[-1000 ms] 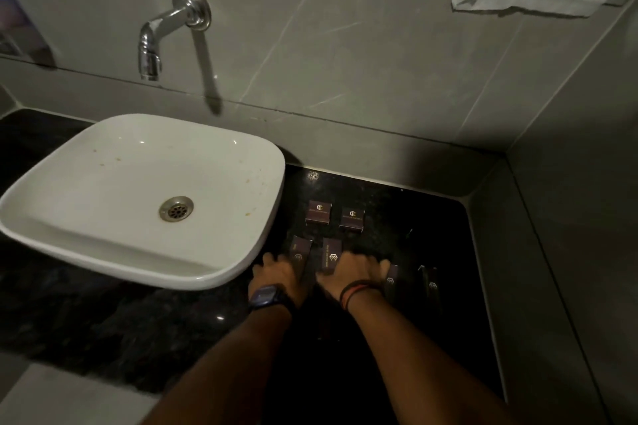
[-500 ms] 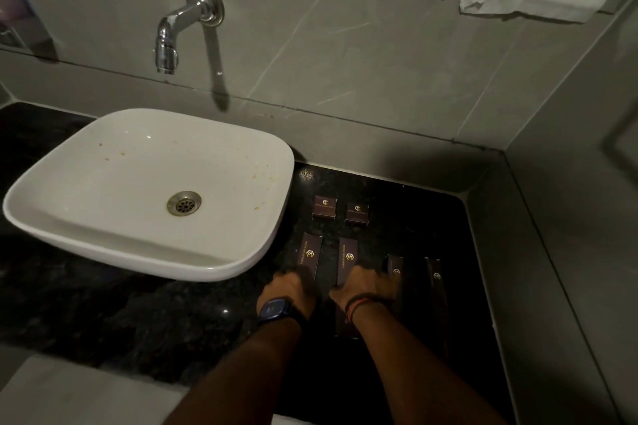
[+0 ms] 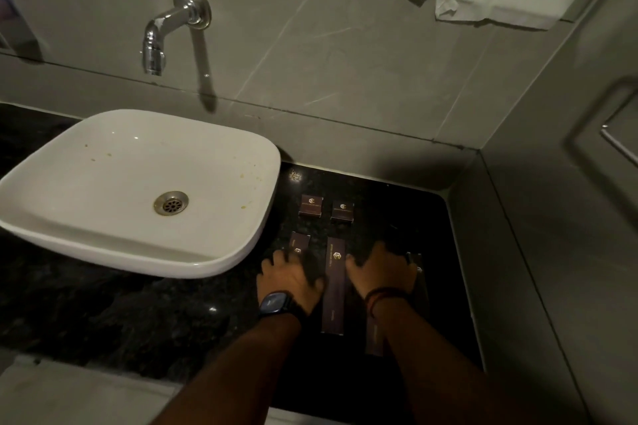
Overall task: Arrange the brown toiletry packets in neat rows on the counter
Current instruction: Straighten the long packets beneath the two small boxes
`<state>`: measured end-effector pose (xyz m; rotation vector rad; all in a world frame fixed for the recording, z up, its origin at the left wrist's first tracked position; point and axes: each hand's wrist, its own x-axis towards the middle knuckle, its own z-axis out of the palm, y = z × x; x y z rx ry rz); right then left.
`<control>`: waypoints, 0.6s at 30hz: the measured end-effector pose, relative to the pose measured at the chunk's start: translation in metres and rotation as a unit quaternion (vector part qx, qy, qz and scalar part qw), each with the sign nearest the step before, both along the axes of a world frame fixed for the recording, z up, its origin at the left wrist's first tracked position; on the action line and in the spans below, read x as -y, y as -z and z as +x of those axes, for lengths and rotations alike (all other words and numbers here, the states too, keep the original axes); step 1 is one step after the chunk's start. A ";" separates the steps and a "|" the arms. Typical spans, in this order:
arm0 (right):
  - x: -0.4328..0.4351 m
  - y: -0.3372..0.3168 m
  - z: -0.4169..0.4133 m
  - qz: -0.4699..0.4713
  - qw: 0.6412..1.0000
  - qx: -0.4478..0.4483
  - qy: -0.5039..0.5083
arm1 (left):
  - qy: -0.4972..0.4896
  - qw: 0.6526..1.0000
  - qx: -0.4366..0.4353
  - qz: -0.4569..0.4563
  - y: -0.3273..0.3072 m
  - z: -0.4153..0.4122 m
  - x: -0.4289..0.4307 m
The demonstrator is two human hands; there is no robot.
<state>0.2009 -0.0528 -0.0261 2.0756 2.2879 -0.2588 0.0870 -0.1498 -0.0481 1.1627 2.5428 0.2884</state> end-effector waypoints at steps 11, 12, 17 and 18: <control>-0.024 0.001 0.111 -0.125 0.973 -0.161 0.112 | 0.053 0.978 0.200 -0.003 -0.004 0.093 -0.055; -0.024 0.005 0.114 -0.133 0.971 -0.167 0.112 | 0.051 0.978 0.204 -0.014 -0.003 0.098 -0.059; -0.025 0.020 0.121 -0.149 0.970 -0.165 0.100 | 0.033 0.977 0.203 -0.061 0.006 0.111 -0.071; -0.025 0.022 0.122 -0.158 0.969 -0.161 0.099 | 0.032 0.978 0.197 -0.064 0.008 0.112 -0.072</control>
